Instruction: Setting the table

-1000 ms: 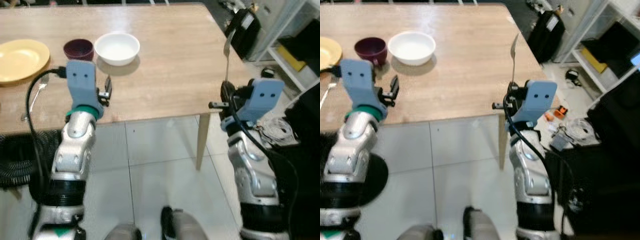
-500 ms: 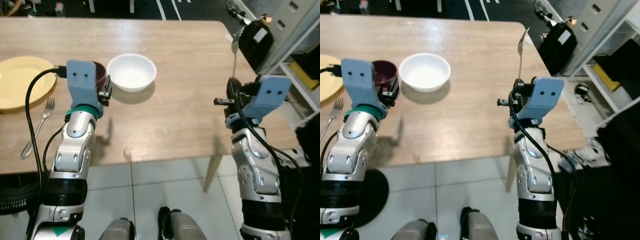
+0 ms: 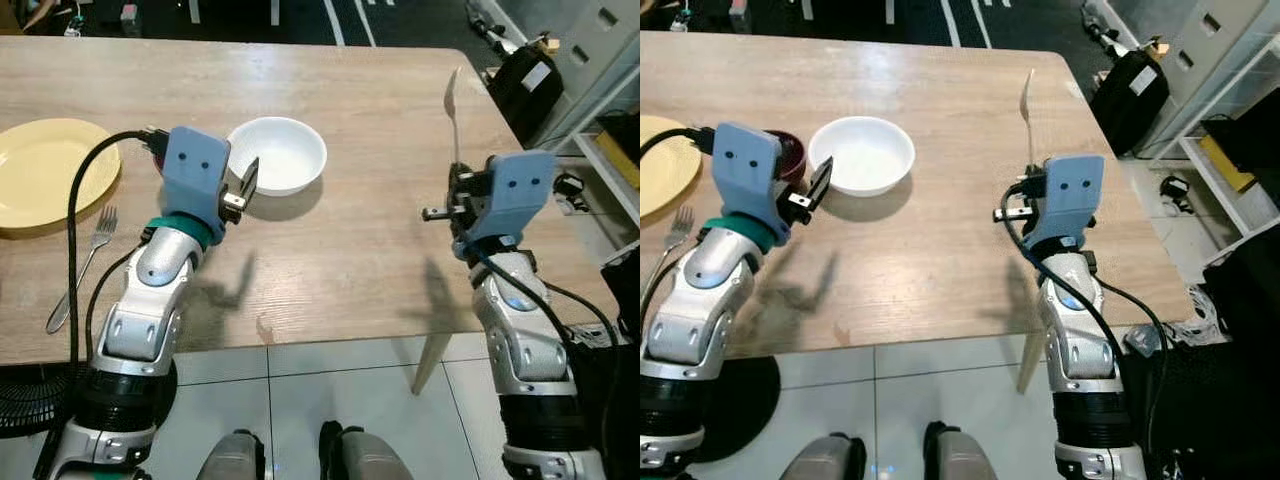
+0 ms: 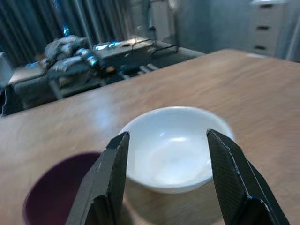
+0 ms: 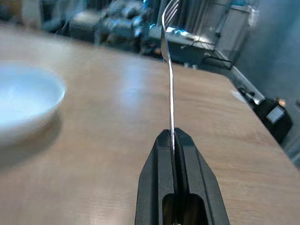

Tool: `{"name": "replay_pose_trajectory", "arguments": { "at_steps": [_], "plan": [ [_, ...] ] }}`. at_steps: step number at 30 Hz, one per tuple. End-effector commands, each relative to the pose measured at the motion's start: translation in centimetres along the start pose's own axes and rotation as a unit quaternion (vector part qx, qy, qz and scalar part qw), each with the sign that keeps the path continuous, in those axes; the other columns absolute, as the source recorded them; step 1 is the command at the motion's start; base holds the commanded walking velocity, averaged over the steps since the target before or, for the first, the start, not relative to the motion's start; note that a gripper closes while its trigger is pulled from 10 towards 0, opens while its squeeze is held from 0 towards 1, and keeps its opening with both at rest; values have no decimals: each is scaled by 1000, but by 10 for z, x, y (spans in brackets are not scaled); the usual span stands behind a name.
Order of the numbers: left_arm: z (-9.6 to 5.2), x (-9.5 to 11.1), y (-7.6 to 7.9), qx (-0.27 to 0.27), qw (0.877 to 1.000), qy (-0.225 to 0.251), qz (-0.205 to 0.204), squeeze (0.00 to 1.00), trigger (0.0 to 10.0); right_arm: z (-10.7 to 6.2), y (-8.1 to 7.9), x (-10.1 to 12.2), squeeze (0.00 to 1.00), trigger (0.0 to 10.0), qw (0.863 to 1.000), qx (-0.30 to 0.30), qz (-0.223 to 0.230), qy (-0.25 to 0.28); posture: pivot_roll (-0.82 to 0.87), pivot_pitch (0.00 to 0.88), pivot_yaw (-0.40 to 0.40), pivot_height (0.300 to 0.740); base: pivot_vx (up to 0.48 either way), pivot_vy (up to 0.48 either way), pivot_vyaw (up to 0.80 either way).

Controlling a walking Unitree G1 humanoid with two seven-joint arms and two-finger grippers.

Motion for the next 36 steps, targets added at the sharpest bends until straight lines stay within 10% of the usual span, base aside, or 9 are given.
{"name": "replay_pose_trajectory", "arguments": {
  "at_steps": [1, 17, 18, 19, 25, 26, 27, 28, 36],
  "plan": [
    [-4, -4, 4, -13, 1000, -16, -3, 0, 10000, 0, -14, -13, 0, 10000, 999, 35, -21, -33, 66, 35, -18, 740, 0, 0, 0],
    [-4, -22, 16, -34, 998, -57, -17, 0, 10000, 3, -51, -49, 0, 10000, 989, 61, 26, -135, 82, 65, -25, 740, 0, 0, 0],
    [-2, -23, 17, -34, 998, -58, -18, 0, 10000, 4, -50, -51, 106, 10000, 988, 55, 31, -139, 81, 75, -27, 740, 0, 0, 0],
    [1, -25, 18, -32, 998, -59, -19, 0, 10000, 5, -49, -51, 1000, 10000, 988, 51, 39, -142, 81, 82, -28, 740, 0, 0, 0],
    [19, -31, 20, -33, 998, -60, -15, 0, 10000, 9, -42, -38, 1000, 10000, 991, 24, 85, -100, 75, 94, -28, 740, 0, 0, 0],
    [24, -31, 22, -36, 997, -60, -13, 0, 10000, 11, -38, -28, 373, 10000, 993, 16, 95, -69, 67, 101, -24, 740, 0, 0, 0],
    [24, -31, 22, -36, 997, -60, -13, 0, 10000, 11, -38, -28, 373, 10000, 993, 16, 95, -69, 67, 101, -24, 740, 0, 0, 0],
    [28, -31, 23, -40, 997, -59, -10, 0, 10000, 11, -34, -18, 0, 10000, 994, 7, 98, -43, 55, 108, -20, 740, 0, 0, 0],
    [41, -26, 25, -51, 997, -54, -2, 0, 10000, 7, -14, 4, 0, 10000, 994, -36, 102, 23, 43, 122, -11, 740, 0, 0, 0]
  ]
}}
Point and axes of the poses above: a point about 5 cm out from each wrist's last joint towards the gripper, its own z axis pointing out of the wrist towards the gripper, its own x axis along the axis of the wrist's last joint, y = z × x, the point moved 1 cm from there along z, pointing out of the wrist towards the gripper, and after that the axes turned 13 degrees about -z, right-handed, at the moved point
